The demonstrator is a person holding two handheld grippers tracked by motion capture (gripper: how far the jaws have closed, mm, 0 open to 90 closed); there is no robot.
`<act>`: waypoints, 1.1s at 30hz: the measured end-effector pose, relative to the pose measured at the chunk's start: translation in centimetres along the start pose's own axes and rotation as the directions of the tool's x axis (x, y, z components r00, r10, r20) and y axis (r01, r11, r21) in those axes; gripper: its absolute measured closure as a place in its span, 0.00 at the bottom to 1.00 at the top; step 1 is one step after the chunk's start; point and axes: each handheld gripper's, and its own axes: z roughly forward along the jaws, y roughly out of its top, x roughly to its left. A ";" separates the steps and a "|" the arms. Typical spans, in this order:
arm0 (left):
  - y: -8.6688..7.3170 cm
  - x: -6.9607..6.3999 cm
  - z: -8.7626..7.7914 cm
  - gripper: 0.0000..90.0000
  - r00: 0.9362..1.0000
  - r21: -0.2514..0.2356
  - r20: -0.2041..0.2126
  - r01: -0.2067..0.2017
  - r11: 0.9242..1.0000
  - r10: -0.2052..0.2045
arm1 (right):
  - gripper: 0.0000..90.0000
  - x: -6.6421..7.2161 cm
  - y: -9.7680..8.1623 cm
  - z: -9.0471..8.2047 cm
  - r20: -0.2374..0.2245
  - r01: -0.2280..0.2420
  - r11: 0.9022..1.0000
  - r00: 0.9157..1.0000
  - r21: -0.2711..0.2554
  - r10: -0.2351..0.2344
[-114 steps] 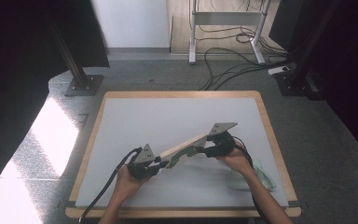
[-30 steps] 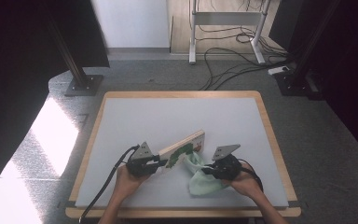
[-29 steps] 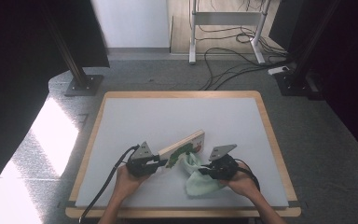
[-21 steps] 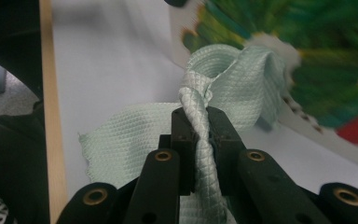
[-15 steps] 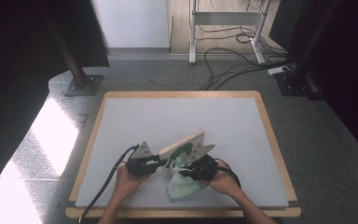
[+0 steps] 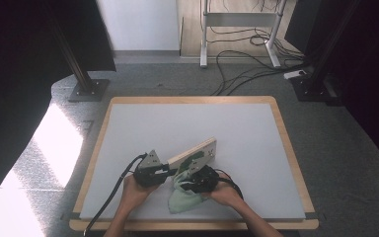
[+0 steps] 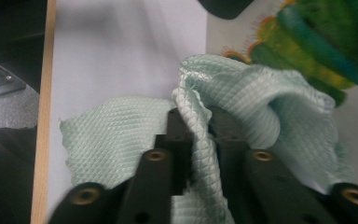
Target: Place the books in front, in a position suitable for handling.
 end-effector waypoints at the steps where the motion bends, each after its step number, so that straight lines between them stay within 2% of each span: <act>1: 0.0 0.0 0.0 0.82 1.000 -0.005 -0.001 0.005 1.000 -0.005 | 0.69 -0.1 0.2 -0.7 0.009 0.008 1.000 1.000 -0.009 -0.008; 2: 0.0 0.0 0.0 0.82 1.000 -0.005 -0.001 0.005 1.000 -0.005 | 0.69 -0.1 0.2 -0.7 0.009 0.008 1.000 1.000 -0.009 -0.008; 3: -0.1 0.0 0.0 0.82 1.000 -0.007 -0.001 0.005 1.000 -0.005 | 0.61 -0.3 0.5 -1.6 0.012 0.003 0.999 1.000 -0.032 -0.002; 4: -0.1 0.0 0.0 0.82 1.000 -0.007 -0.001 0.005 1.000 -0.005 | 0.61 -0.3 0.5 -1.6 0.012 0.003 0.999 1.000 -0.032 -0.002; 5: -0.1 -0.1 0.0 0.82 1.000 -0.009 -0.003 0.005 1.000 -0.005 | 0.56 -0.5 0.8 -2.8 0.028 0.016 0.999 0.999 -0.045 -0.015; 6: -0.1 -0.1 0.0 0.82 1.000 -0.009 -0.003 0.005 1.000 -0.005 | 0.56 -0.5 0.8 -2.8 0.028 0.016 0.999 0.999 -0.045 -0.015; 8: -0.1 -0.1 0.0 0.82 1.000 -0.009 -0.003 0.002 1.000 -0.002 | 0.53 -0.9 0.8 -4.0 0.064 0.017 0.998 0.998 -0.060 -0.013; 9: -0.1 -0.1 0.0 0.82 1.000 -0.010 -0.003 0.002 1.000 -0.002 | 0.50 -1.6 0.6 -5.5 0.112 0.001 0.997 0.994 -0.079 0.008; 10: -0.1 -0.1 0.0 0.82 1.000 -0.010 -0.003 0.002 1.000 -0.002 | 0.50 -1.6 0.6 -5.5 0.112 0.001 0.997 0.994 -0.079 0.008; 11: -0.1 -0.1 0.0 0.82 1.000 -0.011 -0.003 0.003 1.000 -0.003 | 0.47 -2.4 0.4 -6.6 0.149 -0.013 0.996 0.989 -0.093 0.027; 12: -0.1 -0.1 0.0 0.82 1.000 -0.011 -0.003 0.003 1.000 -0.003 | 0.47 -2.4 0.4 -6.6 0.149 -0.013 0.996 0.989 -0.093 0.027; 13: -0.1 -0.1 0.0 0.82 1.000 -0.013 -0.003 0.004 1.000 -0.004 | 0.46 -3.3 0.0 -8.0 0.201 -0.036 0.994 0.978 -0.107 0.057; 14: -0.1 -0.1 0.0 0.82 1.000 -0.013 -0.003 0.004 1.000 -0.004 | 0.46 -3.3 0.0 -8.0 0.201 -0.036 0.994 0.978 -0.107 0.057; 15: -0.2 -0.1 0.0 0.82 1.000 -0.014 -0.003 0.004 1.000 -0.004 | 0.44 -4.1 -0.4 -9.2 0.243 -0.051 0.991 0.967 -0.120 0.080; 16: -0.2 -0.1 0.1 0.82 1.000 -0.015 -0.003 0.004 1.000 -0.004 | 0.42 -4.4 -0.6 -9.6 0.259 -0.060 0.990 0.962 -0.128 0.091; 17: -0.2 -0.1 0.1 0.82 1.000 -0.016 -0.003 0.004 1.000 -0.004 | 0.42 -4.4 -0.6 -9.6 0.259 -0.060 0.990 0.962 -0.128 0.091; 19: -0.2 -0.1 0.1 0.82 1.000 -0.017 -0.001 0.006 1.000 -0.006 | 0.37 -5.2 -0.9 -10.4 0.295 -0.077 0.987 0.948 -0.143 0.117; 20: -0.2 -0.1 0.1 0.82 1.000 -0.018 -0.001 0.007 1.000 -0.007 | 0.32 -6.1 -1.1 -10.8 0.316 -0.082 0.983 0.940 -0.161 0.130; 22: -0.2 -0.1 0.1 0.82 1.000 -0.018 -0.001 0.007 1.000 -0.007 | 0.31 -6.5 -1.2 -10.9 0.322 -0.083 0.983 0.937 -0.166 0.134; 25: -0.2 -0.1 0.1 0.82 1.000 -0.019 -0.001 0.006 1.000 -0.006 | 0.29 -7.4 -1.0 -10.7 0.311 -0.081 0.982 0.941 -0.168 0.131; 29: -0.2 -0.1 0.1 0.82 1.000 -0.019 -0.001 0.006 1.000 -0.006 | 0.26 -8.5 -0.1 -9.8 0.264 -0.065 0.980 0.958 -0.189 0.114; 33: -0.3 -0.2 0.1 0.82 1.000 -0.019 -0.002 0.005 1.000 -0.005 | 0.25 -9.0 0.2 -9.4 0.251 -0.051 0.980 0.963 -0.195 0.100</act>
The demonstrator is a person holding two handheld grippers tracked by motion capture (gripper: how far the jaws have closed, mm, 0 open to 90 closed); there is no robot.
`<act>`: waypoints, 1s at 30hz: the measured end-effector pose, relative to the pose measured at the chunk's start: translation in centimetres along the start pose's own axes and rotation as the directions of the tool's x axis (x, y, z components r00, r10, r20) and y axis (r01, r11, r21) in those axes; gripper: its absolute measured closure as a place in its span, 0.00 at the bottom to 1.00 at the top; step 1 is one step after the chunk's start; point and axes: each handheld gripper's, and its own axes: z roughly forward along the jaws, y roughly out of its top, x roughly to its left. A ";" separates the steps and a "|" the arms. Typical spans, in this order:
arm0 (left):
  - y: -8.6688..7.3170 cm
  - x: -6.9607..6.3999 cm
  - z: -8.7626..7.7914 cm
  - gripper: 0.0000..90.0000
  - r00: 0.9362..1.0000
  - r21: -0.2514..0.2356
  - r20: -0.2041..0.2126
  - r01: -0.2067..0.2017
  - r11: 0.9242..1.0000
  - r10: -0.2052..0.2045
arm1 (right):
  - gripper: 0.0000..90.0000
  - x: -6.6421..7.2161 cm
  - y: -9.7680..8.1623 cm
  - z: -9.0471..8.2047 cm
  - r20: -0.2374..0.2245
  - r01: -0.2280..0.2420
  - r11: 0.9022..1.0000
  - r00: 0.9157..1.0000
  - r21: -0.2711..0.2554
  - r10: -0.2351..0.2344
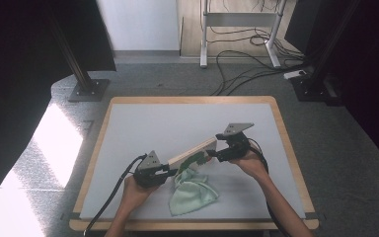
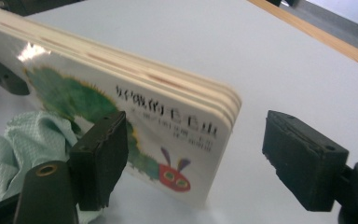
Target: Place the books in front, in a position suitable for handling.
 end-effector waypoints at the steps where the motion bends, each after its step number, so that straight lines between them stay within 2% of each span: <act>1: 0.0 0.0 0.0 0.82 1.000 0.000 0.000 0.001 1.000 -0.001 | 0.25 -0.1 0.1 0.1 -0.011 -0.004 1.000 1.000 -0.004 0.004; 2: 0.0 0.0 0.0 0.82 1.000 0.000 -0.001 0.002 1.000 -0.002 | 0.29 -0.4 0.2 0.3 -0.050 -0.009 1.000 0.999 -0.022 0.008; 3: 0.0 0.0 0.0 0.82 1.000 0.000 -0.001 0.003 1.000 -0.003 | 0.29 -0.4 0.2 0.3 -0.050 -0.009 1.000 0.999 -0.022 0.008; 4: 0.0 0.0 0.0 0.82 1.000 0.000 -0.001 0.004 1.000 -0.004 | 0.34 -0.4 0.3 0.4 -0.082 -0.004 0.999 0.997 -0.031 0.002; 7: 0.0 0.1 0.1 0.81 1.000 0.000 -0.005 0.009 1.000 -0.009 | 0.40 -0.4 0.3 0.4 -0.106 -0.009 1.000 0.994 -0.029 0.006; 10: -0.1 0.1 0.1 0.80 1.000 0.003 -0.016 0.012 1.000 -0.012 | 0.45 -0.3 0.3 0.3 -0.089 -0.004 1.000 0.996 -0.024 0.002; 13: -0.1 -0.1 0.2 0.75 0.999 0.013 -0.036 0.005 1.000 -0.005 | 0.47 -0.4 0.2 0.2 -0.092 -0.005 1.000 0.996 -0.023 0.003; 15: -0.1 -0.1 0.2 0.71 0.999 0.016 -0.048 0.006 1.000 -0.005 | 0.47 -0.4 0.2 0.1 -0.094 -0.002 1.000 0.996 -0.028 -0.001; 17: -0.1 0.0 -0.1 0.61 0.999 0.015 -0.050 0.019 1.000 -0.018 | 0.47 -0.4 0.1 0.1 -0.092 -0.004 1.000 0.996 -0.030 0.001; 18: -0.1 0.0 -0.6 0.57 0.999 0.014 -0.033 0.035 0.999 -0.034 | 0.47 -0.3 0.1 0.1 -0.091 -0.005 1.000 0.996 -0.031 0.002; 19: -0.1 0.0 -0.6 0.52 0.999 0.014 -0.033 0.035 0.999 -0.034 | 0.47 -0.3 0.1 0.1 -0.091 -0.005 1.000 0.996 -0.031 0.002; 20: 0.0 0.0 -0.8 0.52 0.999 0.018 -0.023 0.044 0.999 -0.043 | 0.47 -0.3 0.1 0.1 -0.090 -0.004 1.000 0.996 -0.030 0.002; 22: -0.1 -0.3 -1.7 0.39 0.998 0.029 -0.002 0.062 0.998 -0.062 | 0.46 -0.3 0.1 0.1 -0.088 -0.001 1.000 0.996 -0.030 -0.002; 24: -0.1 -0.5 -2.0 0.33 0.998 0.033 -0.007 0.064 0.997 -0.064 | 0.46 -0.3 0.1 0.1 -0.089 -0.001 1.000 0.996 -0.030 -0.002; 27: -0.4 -1.2 -2.7 0.31 0.998 0.044 -0.018 0.062 0.997 -0.061 | 0.45 -0.3 0.2 0.1 -0.089 -0.002 1.000 0.996 -0.029 0.000; 30: -0.8 -2.4 -3.6 0.32 0.998 0.035 0.005 0.057 0.998 -0.057 | 0.44 -0.2 0.2 0.2 -0.083 0.000 1.000 0.997 -0.026 -0.002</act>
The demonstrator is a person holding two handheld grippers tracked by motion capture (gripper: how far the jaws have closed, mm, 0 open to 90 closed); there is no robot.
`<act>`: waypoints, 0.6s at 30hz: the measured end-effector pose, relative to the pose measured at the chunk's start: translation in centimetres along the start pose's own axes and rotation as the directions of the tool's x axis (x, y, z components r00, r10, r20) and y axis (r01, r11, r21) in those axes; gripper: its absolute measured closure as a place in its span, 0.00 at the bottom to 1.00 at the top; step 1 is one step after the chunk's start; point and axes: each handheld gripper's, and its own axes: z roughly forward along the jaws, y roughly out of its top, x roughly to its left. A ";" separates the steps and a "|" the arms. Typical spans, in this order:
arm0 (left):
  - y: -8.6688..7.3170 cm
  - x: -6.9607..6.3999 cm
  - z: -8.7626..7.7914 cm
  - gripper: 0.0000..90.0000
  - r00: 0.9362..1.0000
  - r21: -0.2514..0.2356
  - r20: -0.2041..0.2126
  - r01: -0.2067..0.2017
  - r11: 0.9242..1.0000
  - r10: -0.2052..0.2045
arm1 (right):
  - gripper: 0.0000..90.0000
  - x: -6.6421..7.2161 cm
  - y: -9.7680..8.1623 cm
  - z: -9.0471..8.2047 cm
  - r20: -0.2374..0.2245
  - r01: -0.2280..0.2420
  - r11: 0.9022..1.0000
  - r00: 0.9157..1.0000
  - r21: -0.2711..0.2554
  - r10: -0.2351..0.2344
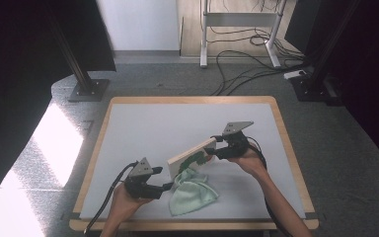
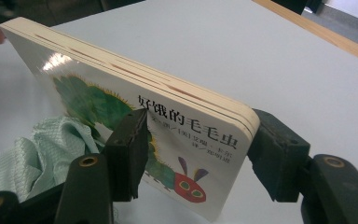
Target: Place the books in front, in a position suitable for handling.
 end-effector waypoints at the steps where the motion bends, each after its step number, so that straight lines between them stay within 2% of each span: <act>1: 0.0 0.0 0.0 0.33 1.000 0.000 0.000 0.000 1.000 0.000 | 0.44 0.0 0.0 0.0 0.000 0.000 1.000 1.000 0.000 0.000; 3: 0.0 -0.6 -0.3 0.34 1.000 -0.016 0.019 -0.011 1.000 0.012 | 0.44 0.0 0.0 0.0 0.002 0.000 1.000 1.000 0.001 0.000; 4: 0.0 -1.1 -0.3 0.36 0.999 -0.033 0.042 -0.017 0.999 0.018 | 0.44 0.1 0.0 0.0 0.004 -0.001 1.000 1.000 0.003 0.001; 5: 0.0 -1.1 -0.3 0.36 0.999 -0.033 0.042 -0.017 0.999 0.018 | 0.44 0.1 0.0 0.0 0.004 -0.001 1.000 1.000 0.003 0.001; 7: 0.0 -1.4 0.2 0.37 0.998 -0.038 0.051 -0.019 0.999 0.021 | 0.44 0.1 0.0 0.0 0.004 0.000 1.000 1.000 0.004 0.000; 8: -0.1 -1.6 0.9 0.37 0.998 -0.029 0.053 -0.020 0.999 0.022 | 0.44 0.1 0.0 0.0 0.005 -0.001 1.000 1.000 0.002 0.001; 9: -0.1 -1.6 0.9 0.37 0.998 -0.029 0.053 -0.020 0.999 0.022 | 0.44 0.1 0.0 0.0 0.005 -0.001 1.000 1.000 0.002 0.001; 10: -0.3 -1.9 2.1 0.37 0.998 -0.010 0.047 -0.028 1.000 0.028 | 0.44 0.1 -0.1 -0.1 0.003 -0.005 1.000 1.000 0.000 0.005; 11: -0.3 -1.9 2.1 0.37 0.998 -0.010 0.047 -0.028 1.000 0.028 | 0.44 0.1 -0.1 -0.1 0.003 -0.005 1.000 1.000 0.000 0.005; 14: -0.6 -2.3 3.7 0.37 0.999 0.008 0.036 -0.033 0.999 0.033 | 0.44 0.1 -0.1 -0.1 0.001 -0.002 1.000 1.000 -0.001 0.002; 18: -0.9 -2.3 4.9 0.39 0.999 0.018 0.023 -0.040 0.999 0.039 | 0.43 0.2 -0.1 -0.1 0.003 -0.002 1.000 1.000 0.001 0.002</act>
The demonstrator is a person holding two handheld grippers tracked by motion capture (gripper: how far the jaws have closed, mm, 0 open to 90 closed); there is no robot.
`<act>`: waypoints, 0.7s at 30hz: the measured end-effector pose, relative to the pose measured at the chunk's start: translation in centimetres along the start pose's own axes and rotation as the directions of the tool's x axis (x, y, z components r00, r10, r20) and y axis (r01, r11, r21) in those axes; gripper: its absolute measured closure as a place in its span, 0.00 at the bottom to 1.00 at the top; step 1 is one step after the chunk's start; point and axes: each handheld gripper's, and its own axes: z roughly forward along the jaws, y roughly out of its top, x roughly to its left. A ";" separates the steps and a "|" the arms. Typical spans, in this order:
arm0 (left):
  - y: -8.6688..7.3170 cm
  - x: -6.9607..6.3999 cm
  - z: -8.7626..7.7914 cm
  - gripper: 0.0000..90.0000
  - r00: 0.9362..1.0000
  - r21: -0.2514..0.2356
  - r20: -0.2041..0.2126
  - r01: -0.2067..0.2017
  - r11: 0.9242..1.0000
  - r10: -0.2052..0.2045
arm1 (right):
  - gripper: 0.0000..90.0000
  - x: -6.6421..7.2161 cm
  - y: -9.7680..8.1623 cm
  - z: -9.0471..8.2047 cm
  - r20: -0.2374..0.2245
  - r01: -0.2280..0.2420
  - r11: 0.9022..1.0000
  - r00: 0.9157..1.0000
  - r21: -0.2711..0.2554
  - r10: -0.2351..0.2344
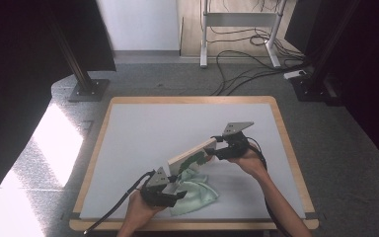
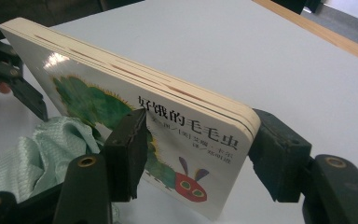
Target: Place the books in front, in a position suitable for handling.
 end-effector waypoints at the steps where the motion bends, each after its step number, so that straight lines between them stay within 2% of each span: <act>1: 0.0 0.0 0.0 0.40 1.000 0.000 0.000 0.000 1.000 0.000 | 0.43 0.0 0.0 0.0 0.000 0.000 1.000 1.000 0.000 0.000; 4: -0.2 0.0 0.8 0.43 1.000 0.013 -0.013 -0.002 1.000 0.002 | 0.43 0.0 0.0 0.0 0.001 0.002 1.000 1.000 -0.005 -0.002; 5: -0.3 0.0 1.1 0.46 1.000 0.025 -0.017 -0.007 1.000 0.007 | 0.43 0.0 -0.1 0.0 0.002 0.002 1.000 1.000 -0.007 -0.002; 6: -0.6 -0.1 1.7 0.50 0.999 0.050 -0.039 -0.019 0.999 0.021 | 0.43 0.0 -0.1 0.0 0.001 -0.003 1.000 1.000 -0.009 0.003; 7: -0.6 -0.1 1.7 0.55 0.999 0.050 -0.039 -0.019 0.999 0.021 | 0.43 0.0 -0.1 0.0 0.001 -0.003 1.000 1.000 -0.009 0.003; 8: -0.9 -0.2 2.2 0.59 0.997 0.080 -0.062 -0.030 0.996 0.035 | 0.43 0.0 -0.1 0.0 0.001 -0.002 1.000 1.000 -0.008 0.002; 10: -1.1 -0.2 2.5 0.66 0.997 0.093 -0.063 -0.036 0.995 0.042 | 0.43 0.0 -0.1 0.0 0.002 0.001 1.000 1.000 -0.006 -0.001; 13: -1.1 -0.2 2.6 0.78 0.997 0.091 -0.053 -0.044 0.995 0.049 | 0.43 0.0 -0.1 0.0 0.003 0.004 1.000 1.000 -0.006 -0.004; 14: -1.1 -0.2 2.5 0.78 0.997 0.087 -0.053 -0.046 0.995 0.050 | 0.43 0.0 -0.1 0.0 0.003 0.004 1.000 1.000 -0.006 -0.004; 17: -1.2 -0.1 2.2 0.90 0.997 0.093 -0.057 -0.055 0.994 0.060 | 0.43 0.1 -0.1 0.0 0.004 0.001 1.000 1.000 -0.009 -0.001; 21: -1.3 0.3 1.1 0.93 0.997 0.088 -0.062 -0.032 0.996 0.038 | 0.43 0.1 -0.1 0.0 0.004 -0.002 1.000 1.000 -0.008 0.002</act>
